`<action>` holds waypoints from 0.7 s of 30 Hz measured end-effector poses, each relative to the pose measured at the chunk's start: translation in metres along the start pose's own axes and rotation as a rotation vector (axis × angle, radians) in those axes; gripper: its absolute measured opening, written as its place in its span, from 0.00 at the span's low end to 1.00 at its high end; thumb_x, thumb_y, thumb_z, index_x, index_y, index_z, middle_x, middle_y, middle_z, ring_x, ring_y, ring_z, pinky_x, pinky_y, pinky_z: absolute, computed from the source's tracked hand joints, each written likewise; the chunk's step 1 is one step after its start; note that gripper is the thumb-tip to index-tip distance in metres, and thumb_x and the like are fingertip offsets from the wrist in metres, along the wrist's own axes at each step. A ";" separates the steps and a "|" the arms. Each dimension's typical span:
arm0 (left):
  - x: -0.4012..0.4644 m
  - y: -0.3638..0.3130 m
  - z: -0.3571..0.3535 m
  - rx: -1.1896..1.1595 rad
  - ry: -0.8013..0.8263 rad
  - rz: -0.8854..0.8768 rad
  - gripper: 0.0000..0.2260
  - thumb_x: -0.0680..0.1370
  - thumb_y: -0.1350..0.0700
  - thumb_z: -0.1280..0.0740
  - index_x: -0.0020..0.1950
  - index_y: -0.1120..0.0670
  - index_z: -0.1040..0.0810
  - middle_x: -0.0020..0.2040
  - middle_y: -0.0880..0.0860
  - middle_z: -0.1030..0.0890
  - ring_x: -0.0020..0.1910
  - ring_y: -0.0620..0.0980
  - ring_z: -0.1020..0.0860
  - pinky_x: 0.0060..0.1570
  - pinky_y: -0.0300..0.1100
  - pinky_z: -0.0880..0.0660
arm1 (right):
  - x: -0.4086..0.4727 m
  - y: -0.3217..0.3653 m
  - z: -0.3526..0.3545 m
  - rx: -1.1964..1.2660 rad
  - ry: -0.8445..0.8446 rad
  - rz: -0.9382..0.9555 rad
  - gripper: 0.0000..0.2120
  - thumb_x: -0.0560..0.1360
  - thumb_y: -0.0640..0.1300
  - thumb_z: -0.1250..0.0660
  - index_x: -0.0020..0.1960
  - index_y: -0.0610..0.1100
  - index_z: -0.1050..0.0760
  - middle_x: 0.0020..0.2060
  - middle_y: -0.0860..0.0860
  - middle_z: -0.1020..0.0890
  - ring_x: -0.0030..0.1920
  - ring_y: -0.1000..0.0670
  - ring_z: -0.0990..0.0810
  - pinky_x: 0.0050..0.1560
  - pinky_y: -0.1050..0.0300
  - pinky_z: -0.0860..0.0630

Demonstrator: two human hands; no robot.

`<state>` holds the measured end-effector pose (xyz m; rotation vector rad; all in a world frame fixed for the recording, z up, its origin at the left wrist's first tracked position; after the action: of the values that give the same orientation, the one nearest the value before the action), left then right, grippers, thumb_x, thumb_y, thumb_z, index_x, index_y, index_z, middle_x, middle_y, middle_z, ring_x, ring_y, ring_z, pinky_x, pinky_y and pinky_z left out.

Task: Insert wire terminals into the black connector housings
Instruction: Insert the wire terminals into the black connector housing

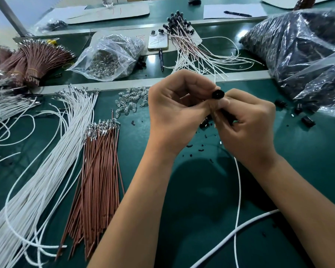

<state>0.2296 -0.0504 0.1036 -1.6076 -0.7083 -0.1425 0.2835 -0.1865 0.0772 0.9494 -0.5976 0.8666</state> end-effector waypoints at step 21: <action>-0.002 0.006 -0.005 -0.127 -0.049 0.047 0.16 0.63 0.77 0.24 0.39 0.60 0.22 0.35 0.50 0.17 0.34 0.44 0.19 0.39 0.37 0.22 | 0.000 0.002 -0.004 -0.081 0.024 0.055 0.13 0.79 0.31 0.34 0.36 0.35 0.24 0.34 0.43 0.23 0.30 0.45 0.29 0.36 0.58 0.36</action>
<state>0.2320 -0.0555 0.0986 -1.7526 -0.7096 -0.1159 0.2825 -0.1824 0.0760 0.8515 -0.6366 0.8952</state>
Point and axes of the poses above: each hand's wrist, its own x-axis towards the middle knuckle, its own z-axis out of the back of the hand, y = z × x, the point moved 1 cm from there along x, towards the middle knuckle
